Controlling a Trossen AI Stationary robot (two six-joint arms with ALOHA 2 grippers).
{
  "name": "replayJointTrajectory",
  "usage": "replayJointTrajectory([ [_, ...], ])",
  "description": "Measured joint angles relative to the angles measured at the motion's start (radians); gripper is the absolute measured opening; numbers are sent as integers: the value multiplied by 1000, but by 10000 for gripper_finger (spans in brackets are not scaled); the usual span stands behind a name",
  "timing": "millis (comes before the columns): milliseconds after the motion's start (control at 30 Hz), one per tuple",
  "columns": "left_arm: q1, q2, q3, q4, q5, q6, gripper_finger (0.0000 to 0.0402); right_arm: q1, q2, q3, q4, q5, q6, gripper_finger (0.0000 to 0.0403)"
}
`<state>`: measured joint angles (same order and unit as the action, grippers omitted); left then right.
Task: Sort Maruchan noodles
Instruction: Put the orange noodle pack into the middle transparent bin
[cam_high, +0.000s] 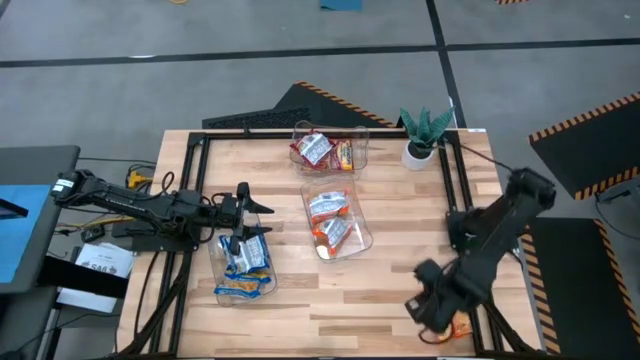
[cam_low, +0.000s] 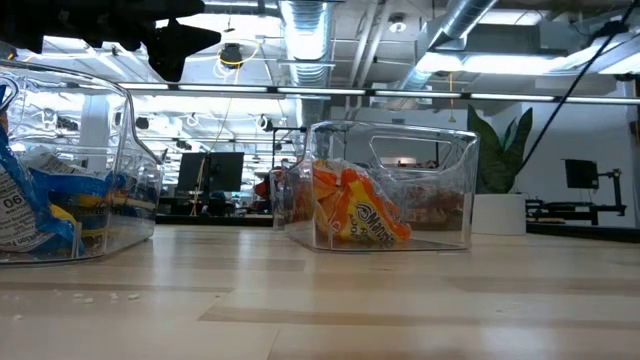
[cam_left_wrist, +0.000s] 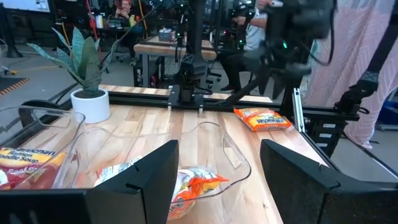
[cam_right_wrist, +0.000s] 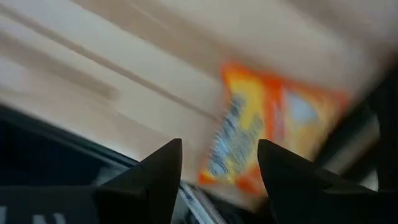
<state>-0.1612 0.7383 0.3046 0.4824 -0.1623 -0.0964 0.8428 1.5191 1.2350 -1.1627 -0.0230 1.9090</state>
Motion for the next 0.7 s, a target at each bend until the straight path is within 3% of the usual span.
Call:
replayJointTrajectory([
  [100, 0, 0, 0, 0, -1, -1, 216, 36, 88, 0, -23, -140, 90, 232],
  [200, 0, 0, 0, 0, -12, 15, 216, 33, 166, -1, -15, -233, 73, 232],
  [700, 0, 0, 0, -6, -62, 34, 216, -73, 365, 45, -37, -239, -83, 232],
])
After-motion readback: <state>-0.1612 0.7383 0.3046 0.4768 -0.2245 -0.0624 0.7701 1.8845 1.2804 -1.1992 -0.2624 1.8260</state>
